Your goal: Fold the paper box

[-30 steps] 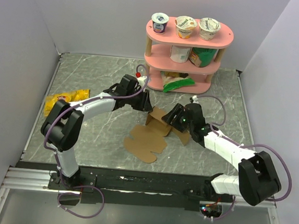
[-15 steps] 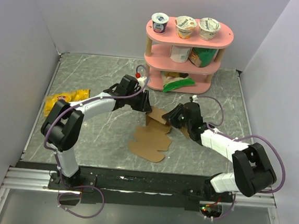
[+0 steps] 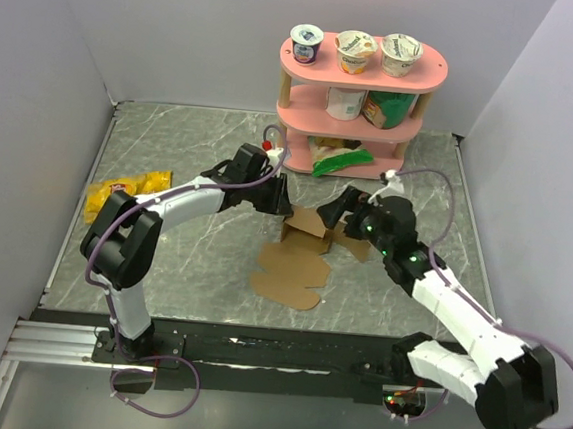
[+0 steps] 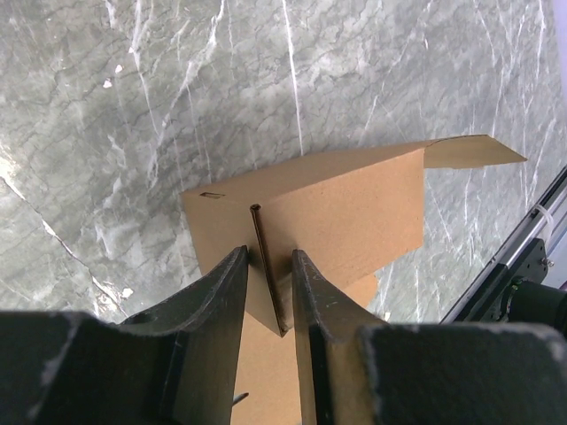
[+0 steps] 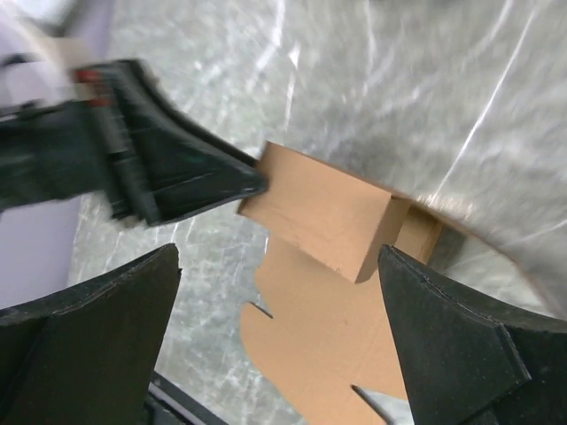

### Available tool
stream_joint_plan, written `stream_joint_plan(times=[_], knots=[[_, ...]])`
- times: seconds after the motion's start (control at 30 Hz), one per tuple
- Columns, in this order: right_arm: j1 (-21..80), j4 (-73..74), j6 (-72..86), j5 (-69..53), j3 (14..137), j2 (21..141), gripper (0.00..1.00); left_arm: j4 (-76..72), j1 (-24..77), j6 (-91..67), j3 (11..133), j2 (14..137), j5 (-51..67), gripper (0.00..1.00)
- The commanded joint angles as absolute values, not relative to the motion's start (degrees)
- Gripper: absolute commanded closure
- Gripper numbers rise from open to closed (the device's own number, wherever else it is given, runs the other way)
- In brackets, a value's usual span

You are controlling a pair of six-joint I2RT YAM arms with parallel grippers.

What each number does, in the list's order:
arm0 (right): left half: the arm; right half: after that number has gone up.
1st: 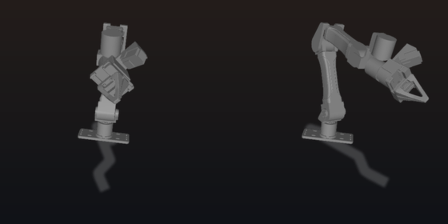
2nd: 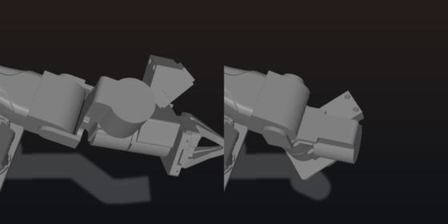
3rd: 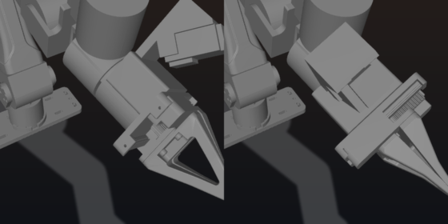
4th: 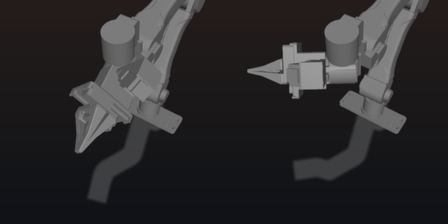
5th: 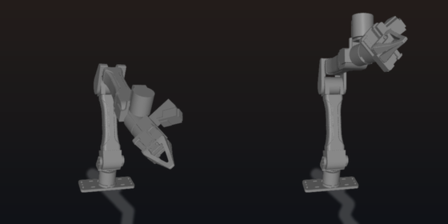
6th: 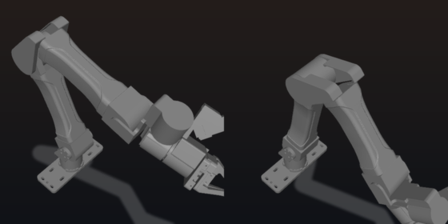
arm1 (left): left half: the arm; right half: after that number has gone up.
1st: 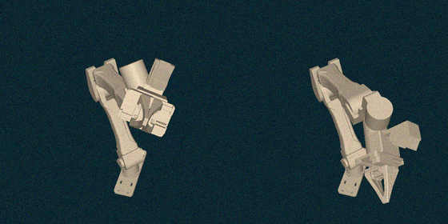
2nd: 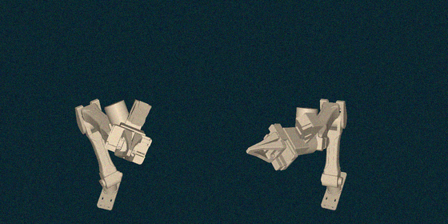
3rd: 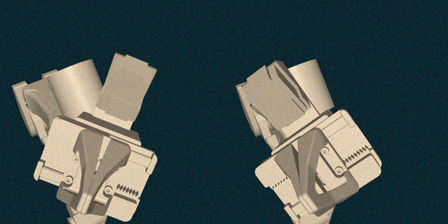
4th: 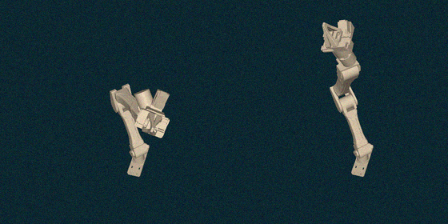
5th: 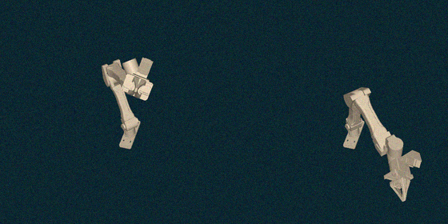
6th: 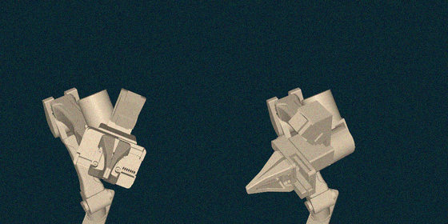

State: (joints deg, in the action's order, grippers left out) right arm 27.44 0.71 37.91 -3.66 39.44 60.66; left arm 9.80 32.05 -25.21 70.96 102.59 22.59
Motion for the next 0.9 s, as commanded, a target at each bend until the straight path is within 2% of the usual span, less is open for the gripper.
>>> stream_joint_plan(times=[0.0,0.17,0.37,0.53,0.87], knots=[[23.05,6.50,28.05,-1.49,42.18,58.44,0.00,14.06,31.90,-24.70,71.37,104.15,19.07,0.68],[13.02,3.44,25.14,-9.75,43.85,68.96,0.01,14.32,31.90,-24.70,71.54,103.89,18.99,0.68],[10.29,2.55,26.80,-13.35,44.65,76.98,0.03,15.12,31.90,-24.61,72.07,104.15,18.72,0.68],[10.02,0.18,35.05,-19.06,38.95,76.73,0.03,15.21,31.82,-24.87,72.25,104.41,19.25,0.68],[10.28,-18.54,54.13,-26.54,26.55,75.76,0.01,15.03,31.90,-25.22,72.16,104.68,20.21,0.68]])
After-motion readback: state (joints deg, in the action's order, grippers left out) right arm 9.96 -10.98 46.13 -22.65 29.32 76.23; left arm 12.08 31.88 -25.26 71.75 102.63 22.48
